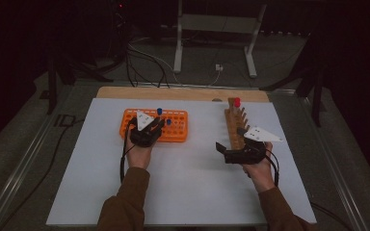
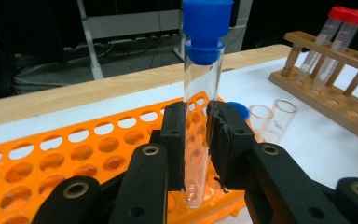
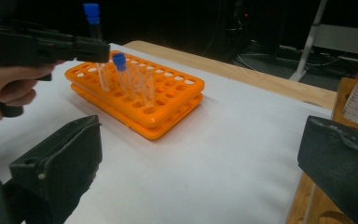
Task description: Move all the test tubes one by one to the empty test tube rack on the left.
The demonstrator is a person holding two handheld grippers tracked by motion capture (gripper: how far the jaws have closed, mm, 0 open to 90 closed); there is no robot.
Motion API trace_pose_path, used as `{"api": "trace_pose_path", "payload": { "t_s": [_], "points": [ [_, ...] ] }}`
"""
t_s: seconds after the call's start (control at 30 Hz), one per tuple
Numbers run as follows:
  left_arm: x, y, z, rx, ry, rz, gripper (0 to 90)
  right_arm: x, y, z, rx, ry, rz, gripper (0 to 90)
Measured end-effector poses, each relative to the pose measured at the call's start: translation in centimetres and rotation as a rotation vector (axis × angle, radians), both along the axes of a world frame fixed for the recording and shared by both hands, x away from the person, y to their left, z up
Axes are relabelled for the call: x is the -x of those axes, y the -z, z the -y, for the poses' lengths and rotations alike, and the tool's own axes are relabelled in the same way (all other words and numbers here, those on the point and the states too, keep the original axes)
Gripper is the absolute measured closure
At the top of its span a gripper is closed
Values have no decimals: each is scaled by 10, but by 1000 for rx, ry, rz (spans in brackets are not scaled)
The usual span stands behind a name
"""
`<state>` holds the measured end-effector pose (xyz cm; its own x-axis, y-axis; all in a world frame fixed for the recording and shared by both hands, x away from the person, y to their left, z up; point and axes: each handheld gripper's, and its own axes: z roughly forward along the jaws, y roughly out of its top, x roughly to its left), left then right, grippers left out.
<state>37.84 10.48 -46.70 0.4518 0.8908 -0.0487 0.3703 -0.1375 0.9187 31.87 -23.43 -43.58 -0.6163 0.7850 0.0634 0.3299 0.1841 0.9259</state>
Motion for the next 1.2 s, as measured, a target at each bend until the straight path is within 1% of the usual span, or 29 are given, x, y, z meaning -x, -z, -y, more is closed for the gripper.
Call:
{"api": "trace_pose_path", "payload": {
  "t_s": [0.1,0.2,0.27,0.4,0.47,0.53,0.67,0.77,0.9,1.0,1.07,1.1,1.17,1.2],
  "points": [
    [-4,4,2,2,-7,-10,761,-1,0,0,-2,0,-3,3],
    [-8,9,4,0,-15,-30,762,-1,1,1,-2,-1,-8,3],
    [-9,13,5,-17,-9,-47,762,-1,1,1,-6,-1,-8,3],
    [-10,22,9,-74,10,-81,765,-1,1,1,-5,-3,-10,3],
    [-10,26,8,-85,16,-95,769,-1,1,0,-2,-3,-16,3],
    [-10,27,7,-78,15,-103,771,-1,2,0,-3,-5,-19,3],
    [-10,27,7,-100,26,-113,774,-1,2,-2,1,-9,-21,3],
    [-11,30,7,-113,28,-133,775,-1,3,-3,2,-9,-23,3],
    [-11,30,9,-123,32,-131,773,-1,3,-3,2,-12,-23,3],
    [-11,30,8,-99,32,-140,751,-1,3,-3,4,-12,-27,3],
    [-11,30,7,-93,19,-146,688,-1,3,-3,6,-12,-26,3],
    [-11,30,6,-84,17,-151,665,-1,3,-3,5,-12,-27,3],
    [-9,29,2,-64,14,-154,583,-1,3,-3,6,-11,-28,3],
    [-7,29,1,-54,17,-153,564,-2,3,-3,8,-10,-29,3]
  ]
}}
